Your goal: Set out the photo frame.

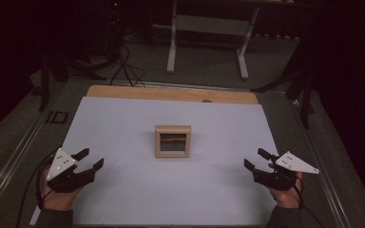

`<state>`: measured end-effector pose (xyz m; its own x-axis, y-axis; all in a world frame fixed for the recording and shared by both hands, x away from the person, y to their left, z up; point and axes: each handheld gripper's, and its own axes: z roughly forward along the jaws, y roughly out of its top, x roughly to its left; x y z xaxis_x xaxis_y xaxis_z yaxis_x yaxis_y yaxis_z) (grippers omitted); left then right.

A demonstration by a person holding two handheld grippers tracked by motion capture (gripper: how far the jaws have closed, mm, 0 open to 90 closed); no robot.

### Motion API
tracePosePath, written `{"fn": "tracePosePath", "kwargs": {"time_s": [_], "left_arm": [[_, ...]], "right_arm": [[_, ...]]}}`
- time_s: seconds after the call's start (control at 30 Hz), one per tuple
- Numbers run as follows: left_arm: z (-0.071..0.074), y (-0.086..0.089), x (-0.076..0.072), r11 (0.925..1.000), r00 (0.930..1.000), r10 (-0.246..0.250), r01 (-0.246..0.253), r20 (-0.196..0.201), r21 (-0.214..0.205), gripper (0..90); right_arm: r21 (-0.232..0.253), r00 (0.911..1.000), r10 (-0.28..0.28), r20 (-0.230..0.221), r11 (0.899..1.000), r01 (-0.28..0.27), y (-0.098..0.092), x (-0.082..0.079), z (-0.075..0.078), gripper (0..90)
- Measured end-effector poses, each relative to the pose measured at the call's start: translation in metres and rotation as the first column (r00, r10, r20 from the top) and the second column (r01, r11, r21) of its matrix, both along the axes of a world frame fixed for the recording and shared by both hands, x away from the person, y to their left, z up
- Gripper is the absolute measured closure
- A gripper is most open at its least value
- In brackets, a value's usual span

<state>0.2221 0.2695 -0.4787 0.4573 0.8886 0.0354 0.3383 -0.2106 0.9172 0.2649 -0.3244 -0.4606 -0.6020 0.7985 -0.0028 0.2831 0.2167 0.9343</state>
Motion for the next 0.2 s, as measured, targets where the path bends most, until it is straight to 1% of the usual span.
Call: {"fn": "tracePosePath", "kwargs": {"time_s": [0.07,0.2], "left_arm": [[-0.0003,0.001,0.0002,1.0,1.0,0.004,-0.004,0.001,-0.006,36.1],[-0.0011,0.0027,0.0008,0.9999,0.9999,0.01,-0.01,-0.003,-0.009,36.1]], "right_arm": [[-0.003,1.0,0.001,0.008,1.0,-0.001,-0.0002,-0.0002,0.0005,28.7],[-0.013,1.0,0.007,0.006,1.0,-0.007,0.0025,0.0004,-0.0006,28.7]]}}
